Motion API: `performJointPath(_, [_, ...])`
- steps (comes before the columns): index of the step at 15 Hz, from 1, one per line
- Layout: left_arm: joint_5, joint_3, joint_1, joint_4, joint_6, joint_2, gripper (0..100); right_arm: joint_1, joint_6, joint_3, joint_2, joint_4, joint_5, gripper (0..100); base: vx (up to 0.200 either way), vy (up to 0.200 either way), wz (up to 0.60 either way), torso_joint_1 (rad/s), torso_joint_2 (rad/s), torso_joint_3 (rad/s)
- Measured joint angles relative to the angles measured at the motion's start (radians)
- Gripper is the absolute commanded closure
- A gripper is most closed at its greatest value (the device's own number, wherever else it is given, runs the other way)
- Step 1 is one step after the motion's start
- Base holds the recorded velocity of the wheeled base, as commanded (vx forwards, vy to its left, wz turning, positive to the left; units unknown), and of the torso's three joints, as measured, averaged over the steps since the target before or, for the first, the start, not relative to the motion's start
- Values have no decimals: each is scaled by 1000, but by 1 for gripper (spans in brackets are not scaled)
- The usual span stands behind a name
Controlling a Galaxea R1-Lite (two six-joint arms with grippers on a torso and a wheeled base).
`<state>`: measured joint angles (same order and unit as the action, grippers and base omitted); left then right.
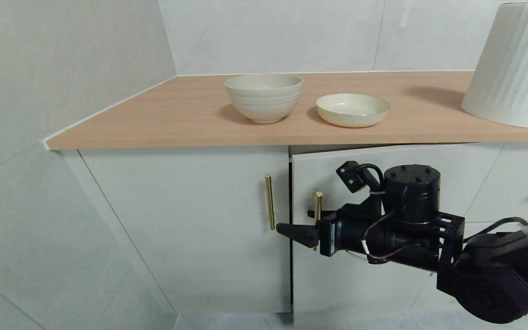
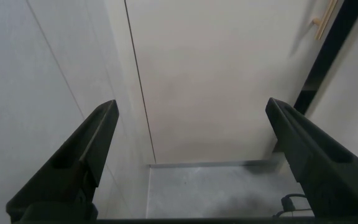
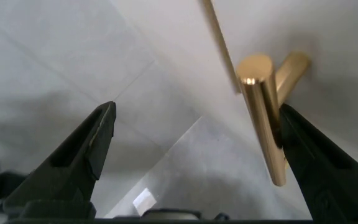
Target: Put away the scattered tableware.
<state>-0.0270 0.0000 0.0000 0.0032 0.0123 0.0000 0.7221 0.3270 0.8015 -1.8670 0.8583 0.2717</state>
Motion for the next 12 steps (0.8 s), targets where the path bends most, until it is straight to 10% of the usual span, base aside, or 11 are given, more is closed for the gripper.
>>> performJointPath(12, [0, 0, 0, 0, 5, 0, 0, 86, 4, -200, 145, 53, -8, 0, 0, 0, 0, 0, 0, 0])
